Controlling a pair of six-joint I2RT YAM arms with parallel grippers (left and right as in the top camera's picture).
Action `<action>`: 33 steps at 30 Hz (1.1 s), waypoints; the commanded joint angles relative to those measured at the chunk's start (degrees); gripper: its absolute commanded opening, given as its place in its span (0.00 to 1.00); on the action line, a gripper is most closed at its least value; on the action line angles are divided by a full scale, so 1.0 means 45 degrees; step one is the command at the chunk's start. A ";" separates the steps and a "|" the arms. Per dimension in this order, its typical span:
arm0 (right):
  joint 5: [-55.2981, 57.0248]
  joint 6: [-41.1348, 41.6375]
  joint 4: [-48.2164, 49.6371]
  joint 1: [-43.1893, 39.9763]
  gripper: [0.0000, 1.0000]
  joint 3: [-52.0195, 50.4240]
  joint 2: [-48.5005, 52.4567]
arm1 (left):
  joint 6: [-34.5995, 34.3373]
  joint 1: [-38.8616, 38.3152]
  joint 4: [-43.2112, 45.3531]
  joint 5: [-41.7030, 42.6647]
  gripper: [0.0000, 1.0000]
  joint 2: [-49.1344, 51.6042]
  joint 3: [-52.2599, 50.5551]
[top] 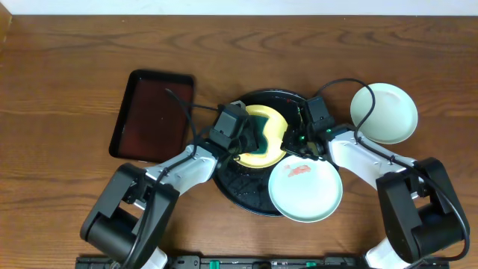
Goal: Clean dirty plates on tray and stack at the side
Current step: 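Scrub the yellow plate with the sponge in the left gripper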
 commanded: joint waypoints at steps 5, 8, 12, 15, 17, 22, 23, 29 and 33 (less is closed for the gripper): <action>-0.0194 -0.0340 -0.0602 0.0359 0.01 -0.0015 0.0335 | 0.3075 0.0253 -0.0903 -0.6173 0.08 0.0345 0.0000; -0.0194 -0.0486 -0.0782 0.0359 0.01 -0.0015 0.0335 | 0.3929 0.0253 -0.0845 -0.7713 0.07 0.0136 0.0039; 0.0097 -0.0685 -0.1083 0.0359 0.01 -0.0015 0.0335 | 0.5469 0.0253 -0.0695 -0.8869 0.07 -0.0690 0.0243; 0.0092 -0.0680 -0.1146 0.0359 0.01 -0.0015 0.0335 | 0.5455 0.0180 -0.0408 -0.8796 0.07 -0.1370 0.0243; 0.0087 -0.0704 -0.1224 0.0359 0.01 -0.0015 0.0335 | 0.5450 0.0078 -0.0316 -0.7922 0.08 -0.1923 0.0243; 0.0092 -0.0816 -0.1214 0.0359 0.01 -0.0015 0.0335 | 0.3390 0.0044 -0.0325 -0.1579 0.07 -0.2599 0.0238; 0.0092 -0.0821 -0.1219 0.0359 0.01 -0.0015 0.0335 | 0.2934 0.0044 -0.0325 -0.0369 0.07 -0.2535 0.0238; 0.0087 -0.0816 -0.1073 0.0359 0.01 -0.0015 0.0335 | 0.1637 -0.0262 -0.0374 0.1671 0.08 -0.0777 0.0223; 0.0087 -0.0816 -0.1083 0.0359 0.01 -0.0015 0.0335 | 0.2006 -0.0102 -0.1491 -0.0068 0.07 0.0112 0.0223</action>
